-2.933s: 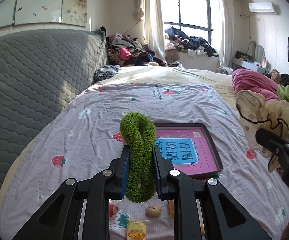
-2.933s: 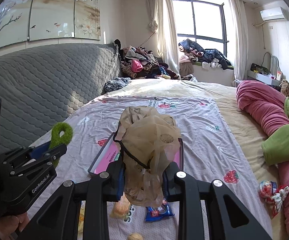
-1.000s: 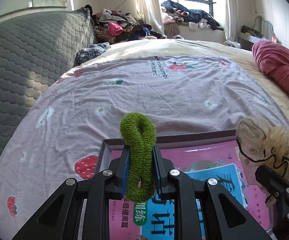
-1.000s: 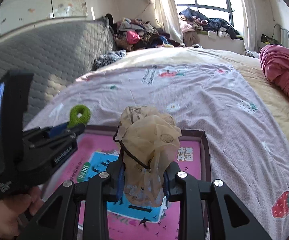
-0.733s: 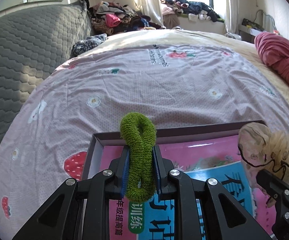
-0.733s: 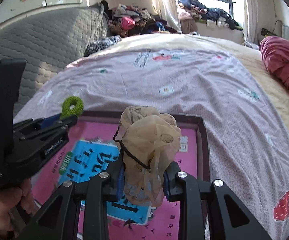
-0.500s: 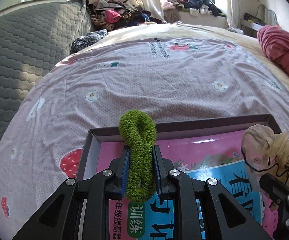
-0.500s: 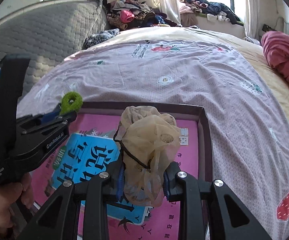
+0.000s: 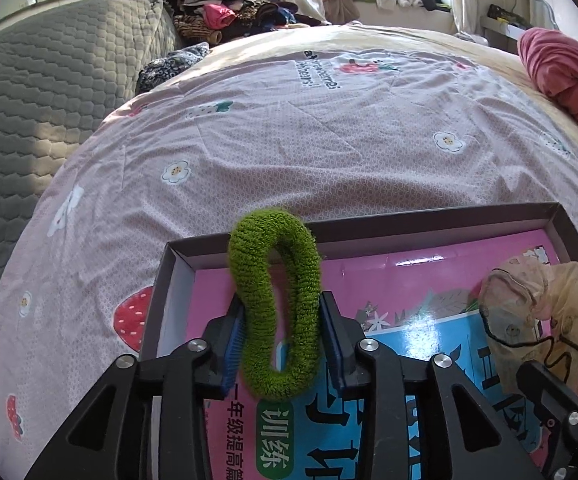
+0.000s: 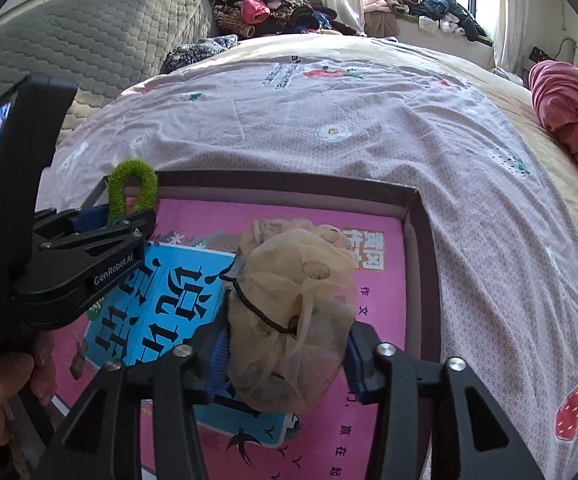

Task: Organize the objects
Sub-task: 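Open left gripper to drop the ring in the tray while right releases the bag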

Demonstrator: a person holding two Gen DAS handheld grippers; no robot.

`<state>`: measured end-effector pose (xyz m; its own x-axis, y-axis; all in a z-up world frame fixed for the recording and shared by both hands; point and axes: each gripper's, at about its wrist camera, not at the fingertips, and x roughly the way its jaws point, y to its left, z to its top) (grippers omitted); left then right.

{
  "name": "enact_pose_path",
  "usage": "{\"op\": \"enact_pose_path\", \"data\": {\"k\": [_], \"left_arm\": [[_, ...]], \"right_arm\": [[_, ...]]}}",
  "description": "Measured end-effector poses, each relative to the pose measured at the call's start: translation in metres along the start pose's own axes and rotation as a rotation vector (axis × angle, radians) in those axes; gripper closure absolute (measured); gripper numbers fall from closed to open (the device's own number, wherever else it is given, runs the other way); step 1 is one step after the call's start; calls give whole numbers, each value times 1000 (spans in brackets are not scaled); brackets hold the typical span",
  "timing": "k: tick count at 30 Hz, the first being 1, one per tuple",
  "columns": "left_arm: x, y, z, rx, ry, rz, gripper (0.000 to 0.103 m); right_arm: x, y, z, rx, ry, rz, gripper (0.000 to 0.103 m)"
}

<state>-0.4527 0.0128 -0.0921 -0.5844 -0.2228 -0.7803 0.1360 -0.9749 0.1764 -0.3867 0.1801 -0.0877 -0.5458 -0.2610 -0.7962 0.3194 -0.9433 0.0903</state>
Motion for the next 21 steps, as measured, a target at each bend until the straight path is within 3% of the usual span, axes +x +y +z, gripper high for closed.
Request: {"op": "enact_pose_path", "data": {"k": [2,6,9,14,21], "left_arm": [[-1,2,0,-2,0,5,47],[-7,11,2,-24,17,-19,42],[-16,17,5,-25,7,-32,27],[-27,21,7,-19,14,-70,27],[-43,27,3,-35,0,-67,26]], "right_arm": [[-3,-1,0,4,-9,-1,45],[-9,-1,1,3,-23,8,39],[-18,-4,3,16,-46,5,32],[-33,-7,6,35,-95,-6,19],[-45,-8,8,36,-120,20,19]]}}
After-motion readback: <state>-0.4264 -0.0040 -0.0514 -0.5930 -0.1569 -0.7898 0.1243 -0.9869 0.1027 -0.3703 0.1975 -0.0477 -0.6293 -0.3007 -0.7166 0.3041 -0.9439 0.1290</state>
